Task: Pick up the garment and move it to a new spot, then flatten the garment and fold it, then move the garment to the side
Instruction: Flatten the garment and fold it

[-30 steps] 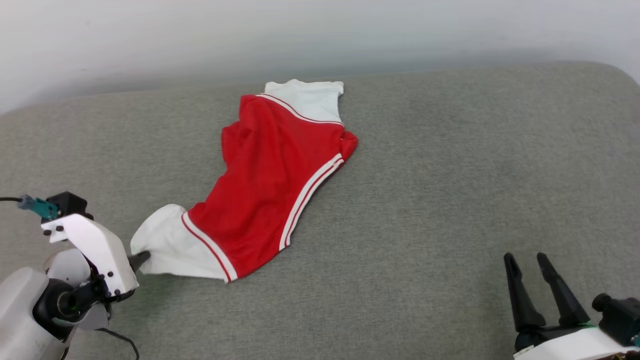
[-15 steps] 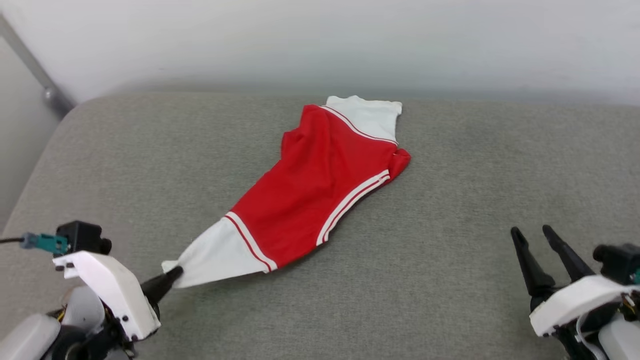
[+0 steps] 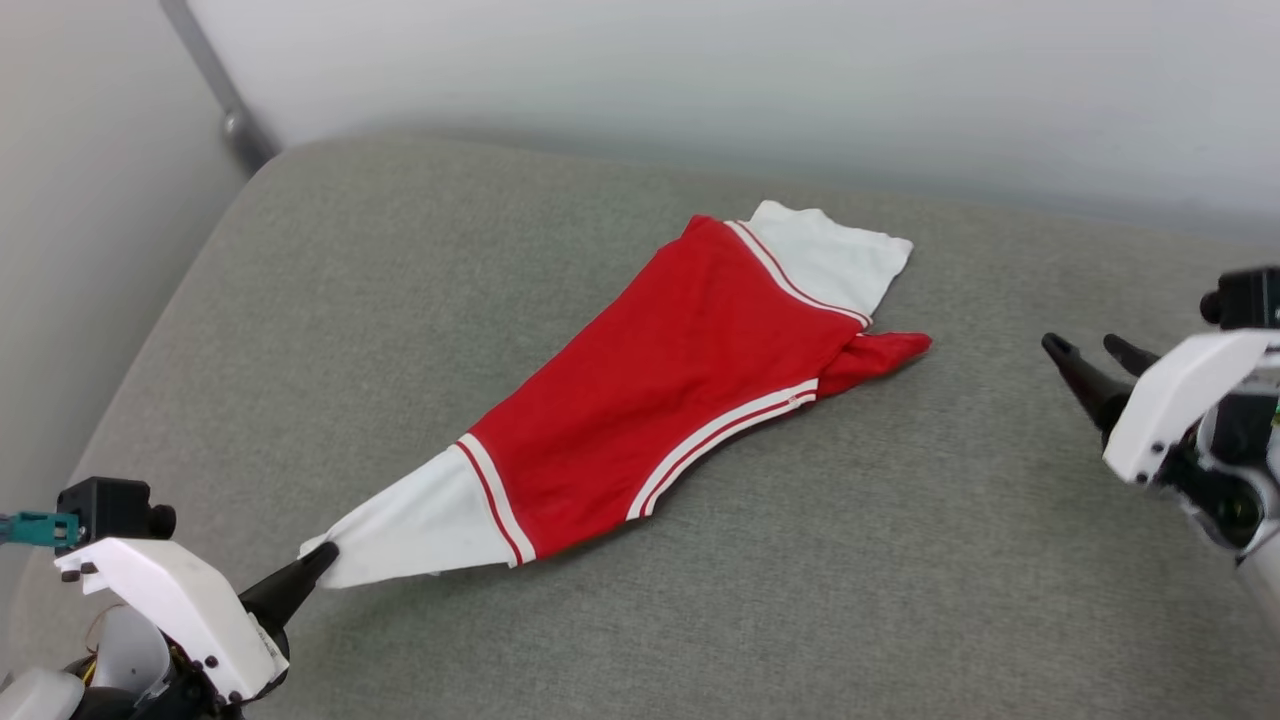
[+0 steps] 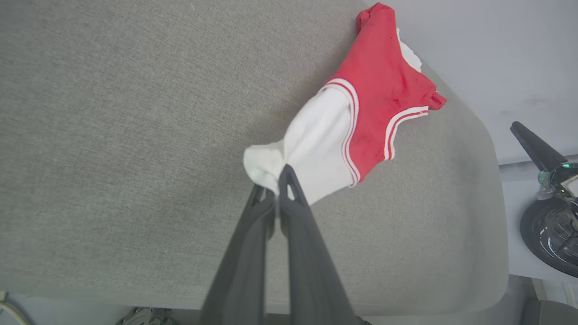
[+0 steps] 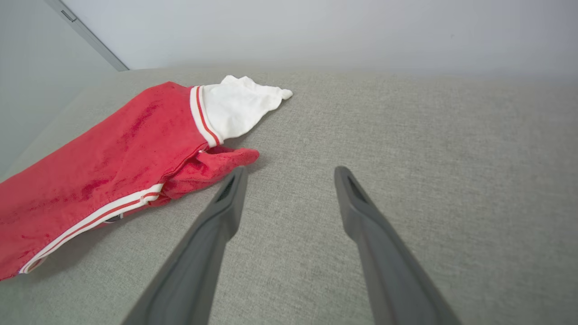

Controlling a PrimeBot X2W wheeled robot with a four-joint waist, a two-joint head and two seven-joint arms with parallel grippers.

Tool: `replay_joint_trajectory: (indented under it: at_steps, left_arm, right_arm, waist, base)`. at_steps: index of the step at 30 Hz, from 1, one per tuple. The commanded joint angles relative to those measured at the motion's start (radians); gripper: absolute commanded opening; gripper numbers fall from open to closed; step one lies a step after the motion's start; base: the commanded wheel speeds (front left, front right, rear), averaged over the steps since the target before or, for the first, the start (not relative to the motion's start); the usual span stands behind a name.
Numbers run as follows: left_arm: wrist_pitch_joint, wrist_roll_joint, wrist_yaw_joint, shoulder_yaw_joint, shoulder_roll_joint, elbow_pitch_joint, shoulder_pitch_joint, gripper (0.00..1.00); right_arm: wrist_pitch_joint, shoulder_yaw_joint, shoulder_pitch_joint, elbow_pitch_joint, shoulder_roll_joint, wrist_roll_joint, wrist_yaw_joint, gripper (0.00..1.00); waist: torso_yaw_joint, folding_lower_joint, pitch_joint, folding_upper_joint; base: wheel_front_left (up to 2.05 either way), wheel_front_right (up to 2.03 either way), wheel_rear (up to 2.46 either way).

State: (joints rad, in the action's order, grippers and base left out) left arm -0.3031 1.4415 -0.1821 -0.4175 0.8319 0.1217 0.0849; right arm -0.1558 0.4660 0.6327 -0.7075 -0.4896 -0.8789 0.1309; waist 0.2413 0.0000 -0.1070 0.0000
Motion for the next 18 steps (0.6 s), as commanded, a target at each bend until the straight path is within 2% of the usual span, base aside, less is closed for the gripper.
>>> replay_joint_trajectory:
  at_steps: [1,6,11,18]
  left_arm:
    - [0.005,0.004,0.007,0.002,-0.009,-0.009,0.007,0.0]
    - [-0.002,-0.001,0.074,-0.021,-0.066,-0.09,0.078,0.0]
    - [-0.009,-0.021,0.151,-0.06,-0.146,-0.183,0.181,0.0]
    - [0.008,-0.032,0.253,-0.084,-0.252,-0.303,0.309,0.0]
  right_arm:
    - [-0.025,-0.002,0.024,-0.019,0.001,-0.011,0.0,1.0]
    - [-0.205,0.015,0.195,-0.152,0.006,0.0,0.0,1.0]
    - [-0.326,-0.011,0.36,-0.315,0.022,0.033,0.0,1.0]
    - [-0.394,-0.016,0.56,-0.523,0.049,0.129,0.0,1.0]
  waist:
    - [0.029,0.0,-0.029,0.0]
    - [0.092,0.0,-0.097,0.0]
    - [0.161,0.0,-0.169,0.0]
    - [0.245,0.0,-0.27,0.0]
  base:
    - [0.0,0.0,0.0]
    - [0.0,0.0,0.0]
    - [0.0,0.0,0.0]
    - [0.0,0.0,0.0]
